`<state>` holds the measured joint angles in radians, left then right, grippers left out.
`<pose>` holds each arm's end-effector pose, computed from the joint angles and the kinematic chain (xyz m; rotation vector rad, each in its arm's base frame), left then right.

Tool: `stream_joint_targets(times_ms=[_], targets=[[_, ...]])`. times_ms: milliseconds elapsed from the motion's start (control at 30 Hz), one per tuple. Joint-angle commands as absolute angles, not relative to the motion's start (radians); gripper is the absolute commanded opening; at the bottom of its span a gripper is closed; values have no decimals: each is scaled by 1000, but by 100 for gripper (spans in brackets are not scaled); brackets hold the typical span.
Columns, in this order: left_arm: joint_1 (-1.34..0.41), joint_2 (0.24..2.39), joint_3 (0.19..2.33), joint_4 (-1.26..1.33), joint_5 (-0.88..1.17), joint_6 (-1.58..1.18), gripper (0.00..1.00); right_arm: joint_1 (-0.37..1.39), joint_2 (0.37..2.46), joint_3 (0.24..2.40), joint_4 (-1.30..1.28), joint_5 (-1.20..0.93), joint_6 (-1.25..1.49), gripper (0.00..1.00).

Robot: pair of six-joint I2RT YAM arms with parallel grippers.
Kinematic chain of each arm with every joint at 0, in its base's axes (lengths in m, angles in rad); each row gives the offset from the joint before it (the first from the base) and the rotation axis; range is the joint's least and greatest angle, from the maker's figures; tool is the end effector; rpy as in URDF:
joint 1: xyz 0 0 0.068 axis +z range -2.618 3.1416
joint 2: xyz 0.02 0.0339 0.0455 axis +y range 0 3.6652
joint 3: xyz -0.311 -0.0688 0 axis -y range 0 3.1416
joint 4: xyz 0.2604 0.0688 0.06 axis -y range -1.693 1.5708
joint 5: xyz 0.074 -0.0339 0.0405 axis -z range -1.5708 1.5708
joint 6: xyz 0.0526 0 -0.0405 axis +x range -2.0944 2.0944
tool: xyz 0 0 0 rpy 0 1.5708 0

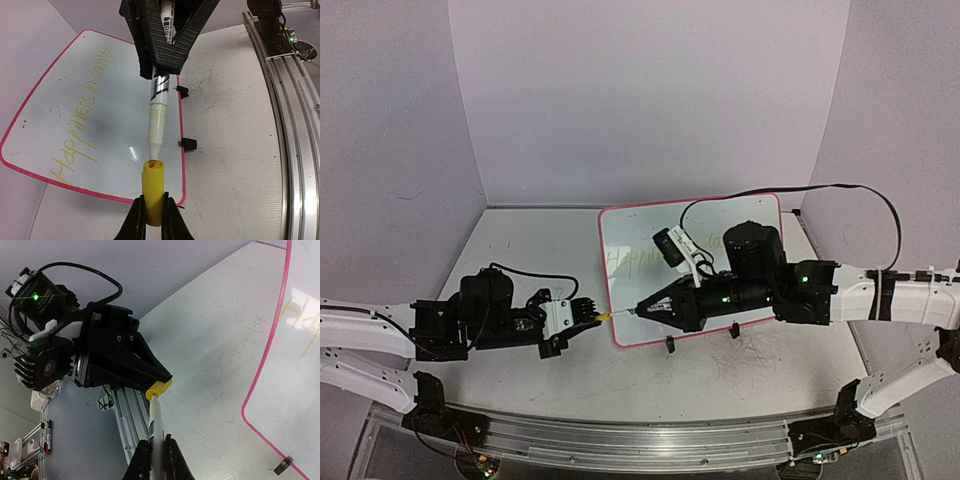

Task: Write a sentence on the whiteboard
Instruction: Insert the whiteboard marker without the cap into the pen cap.

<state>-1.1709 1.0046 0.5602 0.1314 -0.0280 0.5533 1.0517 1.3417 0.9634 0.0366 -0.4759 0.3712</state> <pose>0.0927 -0.2154 0.2792 1.4321 1.2532 -0.3953 0.1414 0.2961 0.3355 -1.0442 1.8677 1.3593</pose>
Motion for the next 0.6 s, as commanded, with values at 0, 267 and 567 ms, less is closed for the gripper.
stream_joint_targets(times_ms=[0,267,567], targets=[[-1175,1003,573,161,-16,557,0,1059,1354,1011,46,-467,365,0],[-1174,1011,583,148,-6,557,0,1060,1371,1047,2,-428,348,0],[-1174,1033,615,100,-4,555,0,1068,1410,1094,-98,-380,326,0]])
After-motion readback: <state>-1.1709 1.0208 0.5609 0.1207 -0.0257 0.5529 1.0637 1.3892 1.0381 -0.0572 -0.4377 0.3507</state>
